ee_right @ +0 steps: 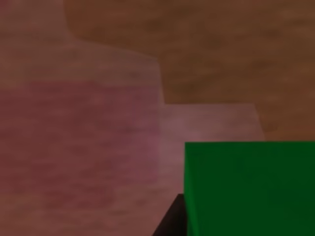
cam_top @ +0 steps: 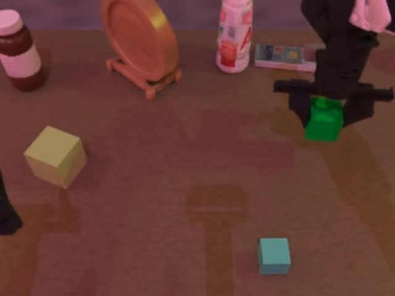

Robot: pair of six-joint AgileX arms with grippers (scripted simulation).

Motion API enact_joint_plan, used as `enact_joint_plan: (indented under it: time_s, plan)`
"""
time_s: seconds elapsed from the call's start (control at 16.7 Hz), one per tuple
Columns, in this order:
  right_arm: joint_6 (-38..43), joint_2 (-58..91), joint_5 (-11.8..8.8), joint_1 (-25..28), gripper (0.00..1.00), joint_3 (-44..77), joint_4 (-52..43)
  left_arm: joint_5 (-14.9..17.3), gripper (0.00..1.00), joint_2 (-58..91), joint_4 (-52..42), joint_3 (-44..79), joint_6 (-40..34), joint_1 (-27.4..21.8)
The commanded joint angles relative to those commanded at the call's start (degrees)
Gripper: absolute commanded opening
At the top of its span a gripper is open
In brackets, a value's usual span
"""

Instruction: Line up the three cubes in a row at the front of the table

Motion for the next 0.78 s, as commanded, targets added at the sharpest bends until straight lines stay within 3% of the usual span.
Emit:
enact_joint_plan:
  time_s: [0.24,0.6,0.78]
  plan:
    - [8.0,-5.5,0.1,10.0,0.00,-7.3,1.5,0.0,1.00,0.0,0.0,0.0,0.0,0.0]
    - [23.3,-16.4,0.1,30.0,0.00,-21.8,4.7,0.0,1.00,0.0,0.0,0.0,0.0,0.0]
    - [27.6,-20.0,0.2,34.9,0.00,-26.0,5.9,0.0,1.00,0.0,0.0,0.0,0.0,0.0]
